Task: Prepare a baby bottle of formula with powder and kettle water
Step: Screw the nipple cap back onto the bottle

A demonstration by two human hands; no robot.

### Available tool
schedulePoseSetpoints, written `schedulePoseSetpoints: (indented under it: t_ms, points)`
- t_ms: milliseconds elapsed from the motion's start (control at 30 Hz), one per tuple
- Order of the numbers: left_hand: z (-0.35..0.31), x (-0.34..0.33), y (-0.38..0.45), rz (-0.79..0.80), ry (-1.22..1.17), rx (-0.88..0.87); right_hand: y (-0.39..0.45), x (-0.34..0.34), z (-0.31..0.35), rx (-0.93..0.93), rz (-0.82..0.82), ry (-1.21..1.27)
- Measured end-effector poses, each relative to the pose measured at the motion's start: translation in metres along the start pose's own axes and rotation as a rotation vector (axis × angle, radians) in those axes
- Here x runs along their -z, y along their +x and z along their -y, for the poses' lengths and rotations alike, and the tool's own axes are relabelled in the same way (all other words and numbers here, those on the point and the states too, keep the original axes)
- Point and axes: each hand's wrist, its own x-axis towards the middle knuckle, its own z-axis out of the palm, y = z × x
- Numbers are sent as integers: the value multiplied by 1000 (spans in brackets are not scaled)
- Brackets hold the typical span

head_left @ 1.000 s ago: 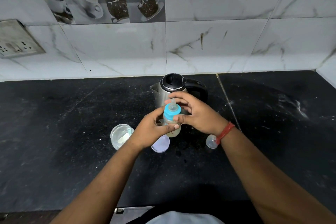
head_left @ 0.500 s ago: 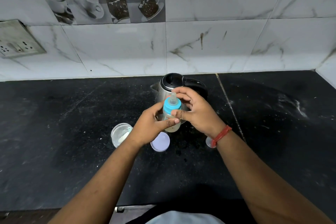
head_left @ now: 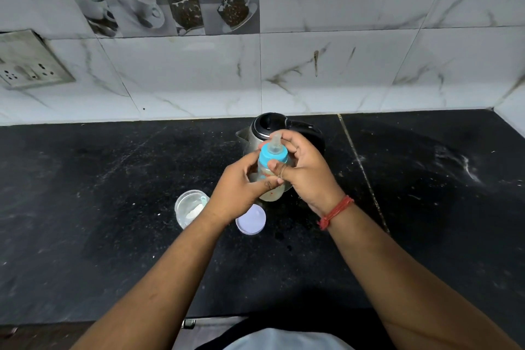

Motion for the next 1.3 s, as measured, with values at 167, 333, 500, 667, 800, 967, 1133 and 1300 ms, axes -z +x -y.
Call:
schedulePoseSetpoints:
  t_ms: [167,333,500,667,800,967,1133,1300]
  points:
    - [-2,-18,-1,-198,160,-107,0,-21,-8,50,-199,27]
    - [2,-2,-1,-34,24,-33,3,-7,-1,47,-1,-112]
    - [0,19,-6,238,-155,64,5,21,18,-57,428,-51]
    - [-4,19,-8,220,-193,66,6,11,16,11,309,-130]
    - [-5,11,-7,108,-100,-1,5,1,12,63,158,-110]
    - [-1,1,-2,-31,-23,-29,7,-5,8,70,29,-92]
    - [0,-12,2,-184,112,-82,11,-16,-1,83,-125,-66]
    - [4,-19,3,-205,118,-91,10,-20,-8,44,-195,-116]
